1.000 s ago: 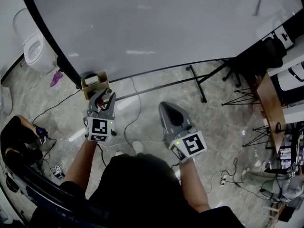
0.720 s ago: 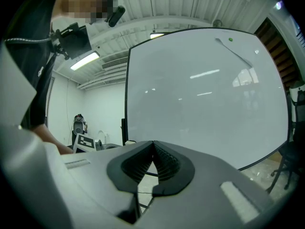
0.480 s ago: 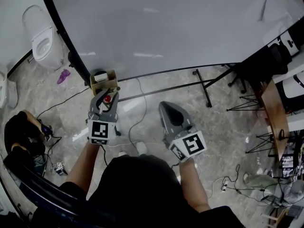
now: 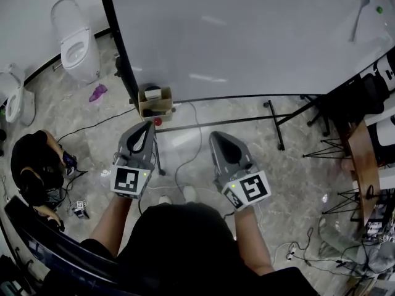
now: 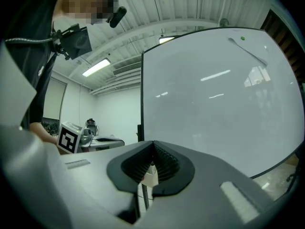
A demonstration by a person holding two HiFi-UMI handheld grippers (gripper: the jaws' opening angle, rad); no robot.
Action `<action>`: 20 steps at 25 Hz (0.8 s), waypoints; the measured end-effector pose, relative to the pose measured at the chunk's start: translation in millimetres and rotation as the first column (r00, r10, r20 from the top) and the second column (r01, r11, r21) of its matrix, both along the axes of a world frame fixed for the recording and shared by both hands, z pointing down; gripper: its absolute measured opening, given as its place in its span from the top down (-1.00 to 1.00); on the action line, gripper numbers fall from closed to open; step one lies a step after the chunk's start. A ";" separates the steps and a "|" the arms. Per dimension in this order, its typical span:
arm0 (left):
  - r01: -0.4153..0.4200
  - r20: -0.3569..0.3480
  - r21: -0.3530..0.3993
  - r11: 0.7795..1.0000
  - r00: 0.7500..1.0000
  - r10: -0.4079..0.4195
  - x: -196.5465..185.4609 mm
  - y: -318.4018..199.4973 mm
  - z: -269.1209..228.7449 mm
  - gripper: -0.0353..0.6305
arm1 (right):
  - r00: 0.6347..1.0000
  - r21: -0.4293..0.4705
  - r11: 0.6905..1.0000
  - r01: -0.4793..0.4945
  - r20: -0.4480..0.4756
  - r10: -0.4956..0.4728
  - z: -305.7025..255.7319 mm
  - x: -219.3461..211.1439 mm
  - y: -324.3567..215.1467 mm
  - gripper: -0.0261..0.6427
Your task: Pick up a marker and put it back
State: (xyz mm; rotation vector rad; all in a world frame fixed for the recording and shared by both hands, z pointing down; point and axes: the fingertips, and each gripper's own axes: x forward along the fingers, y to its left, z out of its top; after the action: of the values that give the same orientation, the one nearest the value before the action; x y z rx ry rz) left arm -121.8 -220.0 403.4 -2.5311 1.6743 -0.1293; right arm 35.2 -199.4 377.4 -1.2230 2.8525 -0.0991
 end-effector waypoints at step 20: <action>0.096 -0.047 0.020 0.995 0.994 -0.095 -75.5 84.6 -15.3 0.88 | 0.996 0.041 0.995 0.094 -0.004 -0.094 -14.5 -74.0 52.2 0.89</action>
State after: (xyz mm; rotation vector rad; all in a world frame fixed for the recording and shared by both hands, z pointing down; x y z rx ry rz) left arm -197.3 -135.3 388.1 -2.4562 1.8044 -0.0607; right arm -38.8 -147.2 362.9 -1.0821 2.8982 -0.0411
